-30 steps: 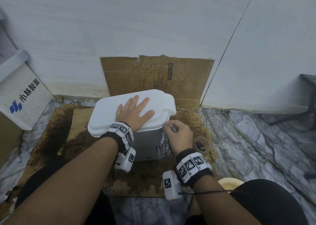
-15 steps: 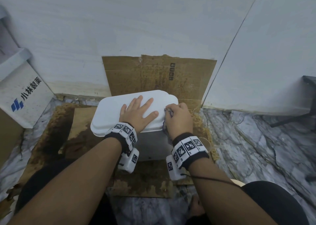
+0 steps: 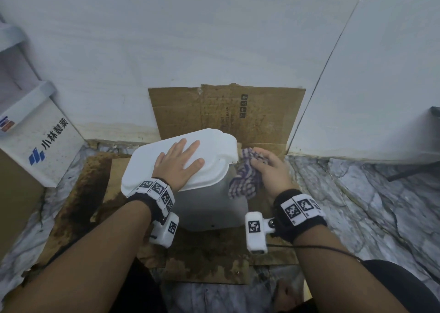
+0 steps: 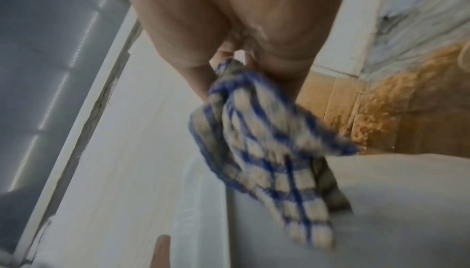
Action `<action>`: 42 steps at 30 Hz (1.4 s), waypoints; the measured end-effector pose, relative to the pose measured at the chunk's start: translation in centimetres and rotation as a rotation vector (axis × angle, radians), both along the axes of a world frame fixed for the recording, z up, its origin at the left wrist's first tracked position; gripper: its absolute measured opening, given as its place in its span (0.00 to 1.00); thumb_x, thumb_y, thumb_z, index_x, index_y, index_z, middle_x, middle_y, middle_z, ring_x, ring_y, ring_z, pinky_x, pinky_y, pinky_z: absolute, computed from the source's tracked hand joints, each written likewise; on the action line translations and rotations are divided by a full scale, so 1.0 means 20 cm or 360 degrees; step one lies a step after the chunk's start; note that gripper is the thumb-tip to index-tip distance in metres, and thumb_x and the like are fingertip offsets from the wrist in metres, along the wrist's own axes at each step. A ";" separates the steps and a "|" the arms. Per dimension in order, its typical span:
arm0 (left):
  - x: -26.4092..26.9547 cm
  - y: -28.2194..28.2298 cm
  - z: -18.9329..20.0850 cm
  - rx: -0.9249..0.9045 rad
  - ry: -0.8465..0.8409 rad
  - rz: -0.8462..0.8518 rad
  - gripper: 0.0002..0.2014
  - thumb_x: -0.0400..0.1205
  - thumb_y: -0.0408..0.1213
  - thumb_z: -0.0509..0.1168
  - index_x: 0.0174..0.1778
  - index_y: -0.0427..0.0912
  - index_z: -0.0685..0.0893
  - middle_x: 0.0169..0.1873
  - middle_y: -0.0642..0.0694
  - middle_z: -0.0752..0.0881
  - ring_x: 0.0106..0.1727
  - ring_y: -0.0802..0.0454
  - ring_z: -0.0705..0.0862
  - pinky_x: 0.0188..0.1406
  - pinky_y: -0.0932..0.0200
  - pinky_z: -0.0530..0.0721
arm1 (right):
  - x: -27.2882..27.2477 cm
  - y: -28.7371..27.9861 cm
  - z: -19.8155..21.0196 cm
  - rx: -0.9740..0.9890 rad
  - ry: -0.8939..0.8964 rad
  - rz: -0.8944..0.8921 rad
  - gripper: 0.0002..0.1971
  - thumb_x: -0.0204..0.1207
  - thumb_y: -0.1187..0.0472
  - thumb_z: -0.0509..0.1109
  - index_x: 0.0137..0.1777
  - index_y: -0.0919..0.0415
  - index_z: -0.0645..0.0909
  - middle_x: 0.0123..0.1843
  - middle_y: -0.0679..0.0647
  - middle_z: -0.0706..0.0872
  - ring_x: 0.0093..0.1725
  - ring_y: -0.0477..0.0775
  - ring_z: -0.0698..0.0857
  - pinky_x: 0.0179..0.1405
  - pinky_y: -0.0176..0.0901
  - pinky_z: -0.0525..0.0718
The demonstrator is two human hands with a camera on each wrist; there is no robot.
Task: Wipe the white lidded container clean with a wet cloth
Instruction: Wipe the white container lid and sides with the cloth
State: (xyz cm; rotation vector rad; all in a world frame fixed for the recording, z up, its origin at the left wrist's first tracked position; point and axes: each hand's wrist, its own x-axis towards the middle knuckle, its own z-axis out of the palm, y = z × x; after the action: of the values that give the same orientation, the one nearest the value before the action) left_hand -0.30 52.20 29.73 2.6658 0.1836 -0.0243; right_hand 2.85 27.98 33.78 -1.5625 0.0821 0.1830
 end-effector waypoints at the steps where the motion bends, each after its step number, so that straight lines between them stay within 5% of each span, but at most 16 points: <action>1: -0.01 0.03 0.00 -0.0023 0.0005 0.0002 0.35 0.75 0.69 0.38 0.81 0.69 0.49 0.85 0.55 0.47 0.85 0.52 0.46 0.82 0.40 0.45 | 0.00 0.05 0.00 0.0022 -0.0042 0.0062 0.14 0.78 0.70 0.69 0.58 0.52 0.84 0.56 0.54 0.89 0.55 0.55 0.88 0.54 0.51 0.88; 8: -0.04 0.13 0.12 -0.0337 -0.0253 0.0086 0.38 0.72 0.59 0.54 0.81 0.52 0.65 0.82 0.51 0.61 0.83 0.50 0.59 0.81 0.39 0.56 | -0.07 0.34 0.00 -0.0083 -0.0253 0.0286 0.21 0.77 0.71 0.70 0.68 0.57 0.81 0.59 0.40 0.84 0.61 0.44 0.84 0.62 0.44 0.84; 12: -0.02 0.09 0.14 -0.0487 -0.0522 0.0030 0.39 0.70 0.61 0.54 0.80 0.54 0.67 0.80 0.51 0.67 0.80 0.52 0.64 0.80 0.44 0.62 | -0.10 0.42 0.00 -0.0054 -0.0318 0.0455 0.22 0.75 0.74 0.70 0.67 0.56 0.81 0.64 0.47 0.85 0.62 0.44 0.84 0.59 0.34 0.83; 17: -0.01 0.12 0.11 -0.0272 -0.0491 0.0136 0.35 0.74 0.64 0.48 0.78 0.59 0.68 0.79 0.52 0.67 0.79 0.51 0.65 0.77 0.42 0.67 | -0.02 0.44 -0.04 0.0412 0.0217 -0.0017 0.20 0.72 0.70 0.73 0.63 0.58 0.75 0.58 0.60 0.86 0.56 0.59 0.88 0.58 0.58 0.86; 20: 0.00 0.11 0.13 -0.0202 -0.0509 0.0224 0.34 0.74 0.59 0.48 0.77 0.56 0.69 0.77 0.52 0.69 0.77 0.51 0.68 0.73 0.42 0.71 | 0.03 0.47 -0.07 0.0435 0.0323 -0.0118 0.21 0.70 0.70 0.73 0.63 0.61 0.77 0.58 0.62 0.88 0.55 0.60 0.89 0.59 0.61 0.86; 24: 0.02 0.09 0.14 -0.0160 -0.0593 0.0247 0.31 0.74 0.58 0.50 0.72 0.50 0.73 0.73 0.50 0.73 0.73 0.48 0.72 0.67 0.40 0.75 | 0.00 0.59 -0.09 0.0163 0.0089 0.0032 0.19 0.75 0.70 0.69 0.64 0.57 0.81 0.57 0.55 0.89 0.56 0.56 0.88 0.60 0.59 0.86; 28: 0.03 0.12 0.10 -0.0196 -0.0554 0.0270 0.38 0.72 0.71 0.53 0.75 0.54 0.69 0.78 0.53 0.67 0.76 0.50 0.70 0.70 0.40 0.74 | -0.05 0.65 -0.09 -0.0035 -0.0151 0.0344 0.21 0.82 0.62 0.63 0.75 0.52 0.76 0.70 0.49 0.83 0.67 0.46 0.81 0.72 0.49 0.77; 30: 0.03 0.16 0.10 -0.0259 -0.0568 0.0281 0.38 0.70 0.71 0.58 0.74 0.58 0.68 0.78 0.56 0.68 0.76 0.53 0.70 0.71 0.41 0.75 | -0.03 0.66 -0.14 -0.0462 -0.0325 0.0494 0.24 0.82 0.50 0.58 0.79 0.41 0.68 0.76 0.43 0.76 0.74 0.47 0.73 0.77 0.53 0.67; 33: 0.01 0.21 0.11 -0.0357 -0.0568 0.0306 0.36 0.71 0.69 0.61 0.74 0.60 0.67 0.77 0.58 0.69 0.75 0.53 0.71 0.70 0.42 0.76 | -0.04 0.67 -0.20 -0.1070 -0.0573 0.0635 0.27 0.79 0.50 0.55 0.80 0.38 0.64 0.74 0.43 0.77 0.71 0.57 0.72 0.72 0.58 0.69; 38: -0.02 0.28 0.12 -0.0400 -0.0542 0.0326 0.35 0.73 0.67 0.62 0.77 0.61 0.66 0.79 0.57 0.68 0.76 0.53 0.70 0.72 0.45 0.74 | -0.01 0.70 -0.22 -0.0428 -0.0325 0.0352 0.26 0.79 0.67 0.61 0.76 0.51 0.73 0.71 0.50 0.81 0.70 0.50 0.79 0.72 0.53 0.77; 42: -0.03 0.30 0.13 -0.0384 -0.0559 0.0353 0.32 0.79 0.57 0.66 0.80 0.60 0.65 0.81 0.56 0.65 0.80 0.55 0.65 0.73 0.57 0.64 | -0.09 0.81 -0.20 -0.0296 -0.0506 0.0406 0.24 0.82 0.64 0.61 0.78 0.51 0.71 0.76 0.47 0.76 0.74 0.46 0.73 0.77 0.51 0.72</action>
State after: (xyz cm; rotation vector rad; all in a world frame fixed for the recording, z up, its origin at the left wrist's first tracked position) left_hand -0.87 58.23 32.32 2.3490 0.3355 0.4593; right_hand 1.15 44.12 29.86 -1.7670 -0.3601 0.1273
